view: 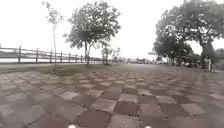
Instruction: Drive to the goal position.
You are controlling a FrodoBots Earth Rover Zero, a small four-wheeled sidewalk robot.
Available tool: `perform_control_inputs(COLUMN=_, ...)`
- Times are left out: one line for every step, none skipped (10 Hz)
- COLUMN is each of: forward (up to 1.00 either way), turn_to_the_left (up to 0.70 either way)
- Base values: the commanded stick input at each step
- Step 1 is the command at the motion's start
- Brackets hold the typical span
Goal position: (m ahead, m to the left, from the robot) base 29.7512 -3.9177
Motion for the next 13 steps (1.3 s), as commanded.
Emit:
perform_control_inputs(forward=0.85, turn_to_the_left=0.00)
perform_control_inputs(forward=0.85, turn_to_the_left=0.00)
perform_control_inputs(forward=0.85, turn_to_the_left=0.00)
perform_control_inputs(forward=0.85, turn_to_the_left=0.00)
perform_control_inputs(forward=0.85, turn_to_the_left=0.00)
perform_control_inputs(forward=0.85, turn_to_the_left=0.00)
perform_control_inputs(forward=0.85, turn_to_the_left=-0.01)
perform_control_inputs(forward=0.85, turn_to_the_left=-0.19)
perform_control_inputs(forward=0.85, turn_to_the_left=-0.30)
perform_control_inputs(forward=0.85, turn_to_the_left=-0.30)
perform_control_inputs(forward=0.85, turn_to_the_left=-0.30)
perform_control_inputs(forward=0.85, turn_to_the_left=-0.30)
perform_control_inputs(forward=0.85, turn_to_the_left=-0.30)
